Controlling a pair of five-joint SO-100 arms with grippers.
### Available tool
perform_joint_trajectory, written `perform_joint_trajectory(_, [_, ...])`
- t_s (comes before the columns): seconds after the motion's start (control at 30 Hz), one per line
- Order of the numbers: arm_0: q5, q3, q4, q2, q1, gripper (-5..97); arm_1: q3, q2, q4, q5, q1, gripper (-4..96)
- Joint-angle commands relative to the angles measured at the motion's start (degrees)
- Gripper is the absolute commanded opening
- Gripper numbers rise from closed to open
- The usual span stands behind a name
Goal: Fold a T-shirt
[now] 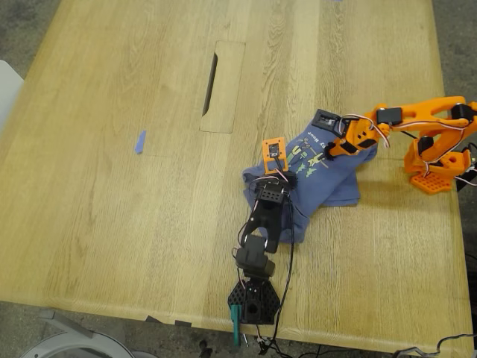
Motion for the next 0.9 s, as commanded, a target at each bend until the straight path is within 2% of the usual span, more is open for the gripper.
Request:
perform_joint_trajectory(0.0, [-0.1,-0.7,-5.9,-2.5,-3.9,0,5.5,5.6,-1.0,0.4,1.3,0.0])
perform_joint_trajectory(0.37, [1.6,-5.4,-10.3,-9.2,-19.2,0,22.8,28.8,8.5,0.2,9.0,0.0])
perform_joint_trajectory(0.63, [2.1,-6.1,-10.5,-10.7,-28.7,0,27.2,42.5,18.3,0.0,13.9,0.0])
perform_joint_trajectory(0.87, [1.8,-5.9,-6.2,-5.6,-29.8,0,25.0,49.0,25.9,-0.3,17.8,0.0])
